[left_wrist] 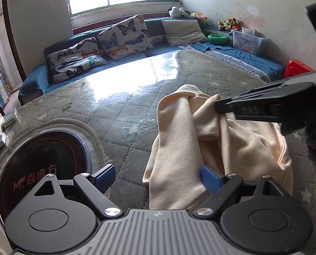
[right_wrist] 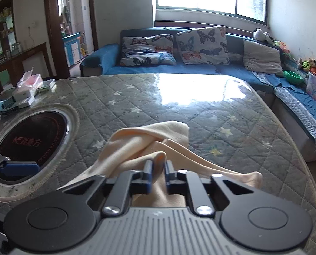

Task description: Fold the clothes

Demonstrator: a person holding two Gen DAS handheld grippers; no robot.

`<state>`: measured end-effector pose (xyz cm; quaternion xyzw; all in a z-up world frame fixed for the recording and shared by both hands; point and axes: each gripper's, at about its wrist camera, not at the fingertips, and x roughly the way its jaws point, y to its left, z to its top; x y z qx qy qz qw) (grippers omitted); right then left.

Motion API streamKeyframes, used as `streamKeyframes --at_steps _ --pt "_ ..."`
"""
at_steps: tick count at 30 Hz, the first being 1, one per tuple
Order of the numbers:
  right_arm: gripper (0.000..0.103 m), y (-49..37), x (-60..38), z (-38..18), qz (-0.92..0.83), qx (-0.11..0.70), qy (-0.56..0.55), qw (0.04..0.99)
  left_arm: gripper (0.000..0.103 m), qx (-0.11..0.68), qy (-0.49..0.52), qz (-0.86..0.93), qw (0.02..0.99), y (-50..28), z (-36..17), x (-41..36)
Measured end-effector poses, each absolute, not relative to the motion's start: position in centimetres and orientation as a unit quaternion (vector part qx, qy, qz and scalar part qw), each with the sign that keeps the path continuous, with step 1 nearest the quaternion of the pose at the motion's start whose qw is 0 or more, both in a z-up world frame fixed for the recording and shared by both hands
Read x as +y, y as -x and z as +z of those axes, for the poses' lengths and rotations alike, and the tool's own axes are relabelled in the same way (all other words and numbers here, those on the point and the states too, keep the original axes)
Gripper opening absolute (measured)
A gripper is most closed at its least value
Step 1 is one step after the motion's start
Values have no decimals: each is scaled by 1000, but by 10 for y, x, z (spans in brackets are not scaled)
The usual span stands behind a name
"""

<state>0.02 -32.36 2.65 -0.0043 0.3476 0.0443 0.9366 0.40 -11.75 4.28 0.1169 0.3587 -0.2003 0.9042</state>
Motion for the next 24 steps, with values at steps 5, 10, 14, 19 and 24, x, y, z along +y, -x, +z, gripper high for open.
streamKeyframes --at_steps 5,10,14,19,24 --pt "2 15 -339 33 35 334 -5 942 89 356 -109 -210 904 -9 45 -121" --pt "13 16 -346 41 72 329 -44 940 73 355 -116 -222 901 -12 41 -129" --pt "30 9 -335 37 78 329 -36 940 60 359 -124 -226 897 -12 36 -129" --pt "25 -4 -327 23 64 356 -34 932 59 361 -122 -230 896 -15 34 -132" --pt "4 1 -325 17 58 350 -17 935 31 358 -138 -234 893 -19 28 -136"
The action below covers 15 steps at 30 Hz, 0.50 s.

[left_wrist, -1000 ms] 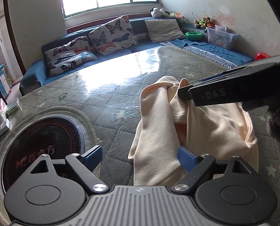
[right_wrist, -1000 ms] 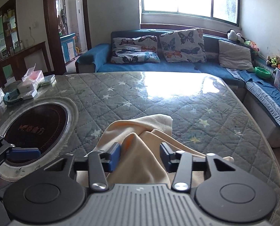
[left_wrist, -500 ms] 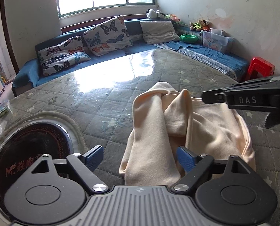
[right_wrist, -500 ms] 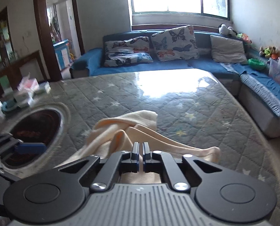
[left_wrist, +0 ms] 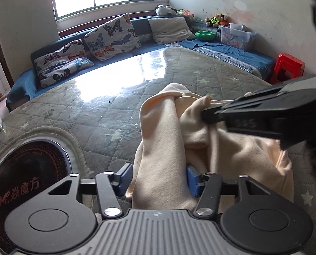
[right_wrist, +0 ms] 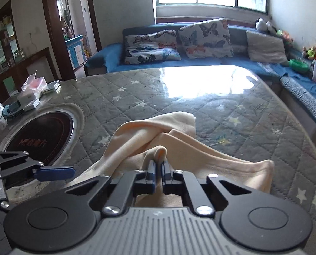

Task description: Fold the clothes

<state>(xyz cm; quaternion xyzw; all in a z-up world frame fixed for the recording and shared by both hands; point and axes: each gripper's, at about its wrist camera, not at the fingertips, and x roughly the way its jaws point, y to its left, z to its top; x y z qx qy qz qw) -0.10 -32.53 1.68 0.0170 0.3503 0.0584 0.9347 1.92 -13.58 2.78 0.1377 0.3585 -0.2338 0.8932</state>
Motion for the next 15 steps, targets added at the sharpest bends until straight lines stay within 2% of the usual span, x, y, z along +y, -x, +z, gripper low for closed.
streamKeyframes --at_steps 1,4,10,15 --pt "4 5 -326 20 54 344 -14 937 25 358 -135 -233 894 -20 27 -133" --pt "3 25 -333 37 33 314 -3 949 16 353 -123 -226 899 -19 30 -123" --pt "3 74 -366 68 -41 273 19 961 12 351 -89 -187 913 -9 39 -85" --pt "3 104 -392 71 -85 270 13 959 10 354 -58 -147 922 13 48 -37"
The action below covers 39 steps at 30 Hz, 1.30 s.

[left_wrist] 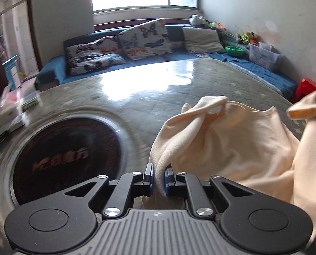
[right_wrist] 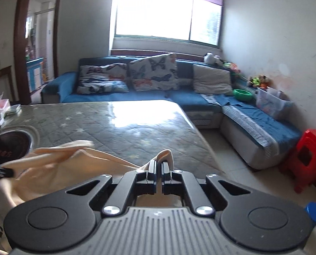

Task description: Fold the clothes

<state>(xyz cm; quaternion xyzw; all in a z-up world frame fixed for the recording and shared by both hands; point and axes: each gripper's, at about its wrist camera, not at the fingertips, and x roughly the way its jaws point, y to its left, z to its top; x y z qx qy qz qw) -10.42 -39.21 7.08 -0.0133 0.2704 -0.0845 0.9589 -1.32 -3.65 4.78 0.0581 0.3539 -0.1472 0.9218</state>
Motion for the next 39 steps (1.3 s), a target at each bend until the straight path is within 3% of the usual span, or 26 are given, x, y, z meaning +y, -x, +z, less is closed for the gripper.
streamKeyframes --at_steps 11,14,15,16,24,33,35,37,39 --pt "3 135 -399 43 -79 310 -3 947 12 400 -8 -88 912 97 41 70" --pt "6 132 -394 34 -62 333 -4 941 29 409 8 -93 908 105 45 84" --pt "9 131 -391 32 -61 337 1 940 44 405 6 -93 909 107 48 85" --pt "11 130 -389 31 -61 340 7 939 51 398 -1 -90 913 108 52 85" --pt "20 126 -384 51 -86 311 34 946 60 350 -46 -114 929 82 74 55" --pt "21 100 -347 50 -11 317 55 947 58 371 -94 -113 917 11 39 6" --pt "22 92 -337 46 4 323 59 945 48 376 -104 -112 914 4 30 1" --pt "22 83 -327 42 18 328 64 942 27 375 -106 -108 914 3 26 4" --pt "22 75 -319 39 32 333 67 940 13 374 -108 -103 915 2 23 7"
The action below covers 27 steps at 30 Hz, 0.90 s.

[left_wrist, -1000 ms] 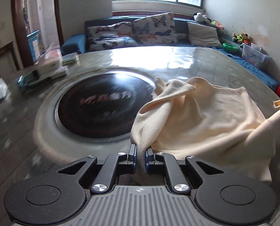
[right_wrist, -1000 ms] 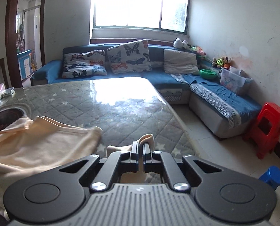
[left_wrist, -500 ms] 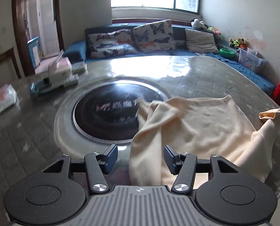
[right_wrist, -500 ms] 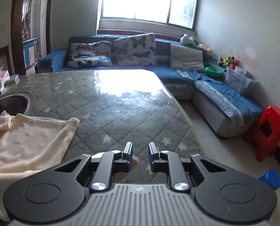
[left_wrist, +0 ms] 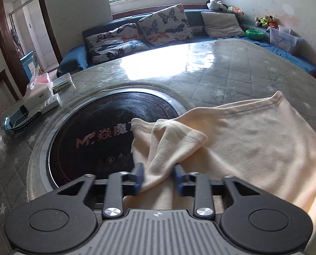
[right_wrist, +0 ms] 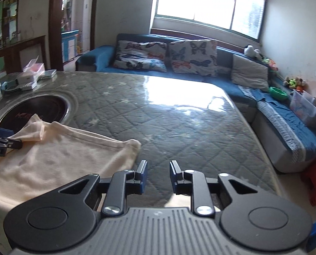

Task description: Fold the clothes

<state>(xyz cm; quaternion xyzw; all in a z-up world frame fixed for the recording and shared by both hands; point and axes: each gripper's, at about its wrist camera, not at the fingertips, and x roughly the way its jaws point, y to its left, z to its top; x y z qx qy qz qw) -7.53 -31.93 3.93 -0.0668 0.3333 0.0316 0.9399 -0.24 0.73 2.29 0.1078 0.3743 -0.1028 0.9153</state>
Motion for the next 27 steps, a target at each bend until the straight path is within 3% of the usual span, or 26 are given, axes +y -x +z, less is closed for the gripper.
streamKeyframes --at_steps 7,11,14,17,22,27 --pt "22 54 -299 26 70 356 77 929 9 333 -53 19 941 23 50 77" --pt "22 43 -293 18 85 369 72 923 10 351 -29 90 932 39 51 124" --pt "22 35 -290 12 92 378 69 919 19 379 -13 112 918 45 47 148" --pt "22 29 -290 8 93 384 64 917 45 370 -18 114 922 47 55 148" --pt "22 18 -295 4 88 393 52 914 52 351 -22 14 936 32 72 106" --pt "22 6 -298 2 88 402 45 910 52 373 -50 -60 924 -11 59 52"
